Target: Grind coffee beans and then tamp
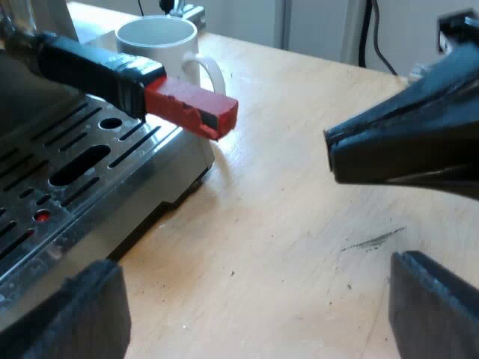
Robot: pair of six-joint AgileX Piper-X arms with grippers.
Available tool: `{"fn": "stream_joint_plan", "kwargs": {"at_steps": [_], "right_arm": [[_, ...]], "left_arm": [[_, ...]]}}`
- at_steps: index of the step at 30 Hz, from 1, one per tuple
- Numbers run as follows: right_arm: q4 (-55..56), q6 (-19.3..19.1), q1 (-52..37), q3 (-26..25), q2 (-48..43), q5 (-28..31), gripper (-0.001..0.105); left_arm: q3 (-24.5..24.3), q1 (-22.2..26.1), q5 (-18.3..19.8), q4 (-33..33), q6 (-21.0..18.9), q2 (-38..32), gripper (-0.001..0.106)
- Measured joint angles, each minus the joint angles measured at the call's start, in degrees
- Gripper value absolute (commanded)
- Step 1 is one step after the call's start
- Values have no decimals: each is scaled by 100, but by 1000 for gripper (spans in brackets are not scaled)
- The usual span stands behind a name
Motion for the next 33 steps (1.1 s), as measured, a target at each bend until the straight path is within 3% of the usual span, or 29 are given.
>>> {"fn": "stream_joint_plan", "kwargs": {"at_steps": [10, 23, 33], "right_arm": [[-886, 0, -482, 0, 569, 26, 0], [-1273, -51, -1053, -218, 892, -544, 0], [-1288, -280, -1154, -215, 891, -222, 0]], "left_arm": [[0, 0, 14, -12, 10, 33, 73], [0, 0, 14, -12, 10, 33, 73], [0, 0, 14, -12, 10, 33, 73]]}}
